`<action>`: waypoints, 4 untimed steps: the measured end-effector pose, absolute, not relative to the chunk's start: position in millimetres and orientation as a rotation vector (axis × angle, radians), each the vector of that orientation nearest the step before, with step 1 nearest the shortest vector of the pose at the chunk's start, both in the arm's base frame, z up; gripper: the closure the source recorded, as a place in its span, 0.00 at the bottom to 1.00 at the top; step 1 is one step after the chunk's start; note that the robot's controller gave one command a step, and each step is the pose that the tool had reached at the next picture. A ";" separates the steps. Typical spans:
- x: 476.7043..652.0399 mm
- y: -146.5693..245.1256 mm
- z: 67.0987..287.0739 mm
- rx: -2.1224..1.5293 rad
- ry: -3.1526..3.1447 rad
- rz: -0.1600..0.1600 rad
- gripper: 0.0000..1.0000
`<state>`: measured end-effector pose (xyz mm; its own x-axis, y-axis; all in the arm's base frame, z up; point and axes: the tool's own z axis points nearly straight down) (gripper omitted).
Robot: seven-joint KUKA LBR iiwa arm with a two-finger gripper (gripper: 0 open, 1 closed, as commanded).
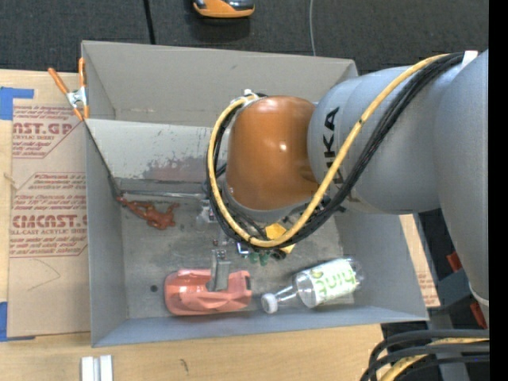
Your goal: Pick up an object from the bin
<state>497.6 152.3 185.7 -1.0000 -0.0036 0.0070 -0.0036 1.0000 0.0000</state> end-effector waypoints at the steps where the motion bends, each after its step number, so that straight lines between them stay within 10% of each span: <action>1: 499.2 151.5 190.2 0.002 -3.142 -0.002 0.00; 4: 491.9 147.2 82.2 0.550 -3.074 0.000 0.00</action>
Offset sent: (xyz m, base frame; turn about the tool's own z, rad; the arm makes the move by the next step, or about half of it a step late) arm -0.0136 -0.0149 -0.0649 -0.2108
